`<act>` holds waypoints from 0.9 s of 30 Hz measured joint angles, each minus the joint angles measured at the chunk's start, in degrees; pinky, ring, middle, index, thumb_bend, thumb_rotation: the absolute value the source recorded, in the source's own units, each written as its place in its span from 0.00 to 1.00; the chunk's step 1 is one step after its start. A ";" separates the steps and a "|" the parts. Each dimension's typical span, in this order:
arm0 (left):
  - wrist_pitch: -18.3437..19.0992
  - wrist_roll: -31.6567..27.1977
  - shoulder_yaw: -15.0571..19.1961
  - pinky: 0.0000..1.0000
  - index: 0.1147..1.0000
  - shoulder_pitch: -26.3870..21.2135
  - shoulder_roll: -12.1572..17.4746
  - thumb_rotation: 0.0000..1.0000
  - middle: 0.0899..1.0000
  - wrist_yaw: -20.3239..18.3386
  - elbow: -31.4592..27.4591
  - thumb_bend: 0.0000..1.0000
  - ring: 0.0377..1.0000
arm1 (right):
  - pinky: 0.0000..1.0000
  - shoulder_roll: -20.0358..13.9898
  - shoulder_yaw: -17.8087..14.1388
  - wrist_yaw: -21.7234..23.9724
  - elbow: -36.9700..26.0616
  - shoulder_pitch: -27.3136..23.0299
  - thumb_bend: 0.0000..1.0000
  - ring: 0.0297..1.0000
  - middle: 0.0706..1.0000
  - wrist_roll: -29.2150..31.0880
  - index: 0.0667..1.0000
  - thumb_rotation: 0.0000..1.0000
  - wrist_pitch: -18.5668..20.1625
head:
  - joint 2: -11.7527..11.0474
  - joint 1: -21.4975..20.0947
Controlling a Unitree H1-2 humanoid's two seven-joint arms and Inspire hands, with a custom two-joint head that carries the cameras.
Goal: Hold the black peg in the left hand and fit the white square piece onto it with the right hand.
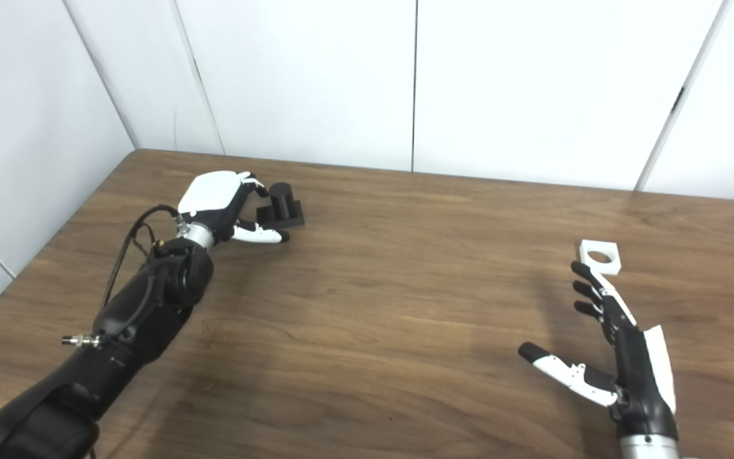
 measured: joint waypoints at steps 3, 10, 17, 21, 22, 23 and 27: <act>-0.78 -1.51 0.18 0.88 0.66 -0.04 -0.81 0.47 0.89 1.06 0.90 0.84 0.92 | 0.78 0.00 -0.03 -0.02 -0.05 0.06 0.85 0.86 0.90 0.00 0.85 0.39 0.00 | 0.09 -0.17; -4.16 -4.03 0.71 0.84 0.64 -1.38 -2.04 0.43 0.86 6.05 5.88 0.78 0.89 | 0.78 0.02 -0.21 -0.10 -0.50 0.51 0.84 0.86 0.90 -0.47 0.85 0.38 0.15 | 0.17 -0.53; -7.46 -5.85 0.47 0.85 0.63 -3.51 -2.78 0.40 0.86 9.20 11.45 0.75 0.89 | 0.77 0.02 -0.34 -0.18 -0.81 0.81 0.85 0.85 0.90 -0.90 0.85 0.40 0.54 | 0.35 -0.97; -8.70 -6.72 0.30 0.86 0.61 -4.51 -2.90 0.37 0.84 9.95 13.61 0.72 0.89 | 0.77 0.02 -0.37 -0.28 -0.90 0.92 0.85 0.86 0.90 -1.18 0.85 0.41 0.94 | 0.44 -1.06; -8.90 -6.76 0.28 0.86 0.60 -4.53 -2.90 0.36 0.84 10.04 13.61 0.71 0.89 | 0.77 0.02 -0.37 -0.28 -0.96 0.97 0.85 0.86 0.90 -1.23 0.85 0.41 0.96 | 0.44 -1.05; -9.08 -6.80 0.22 0.86 0.59 -4.54 -2.93 0.35 0.84 10.25 13.62 0.69 0.88 | 0.77 0.02 -0.37 -0.28 -1.04 1.06 0.85 0.86 0.90 -1.32 0.85 0.41 0.97 | 0.53 -1.05; -9.38 -7.38 0.05 0.84 0.52 -4.54 -3.20 0.29 0.80 11.50 13.66 0.60 0.85 | 0.77 0.02 -0.37 -0.30 -1.18 1.21 0.84 0.86 0.91 -1.83 0.86 0.42 0.98 | 0.53 -1.05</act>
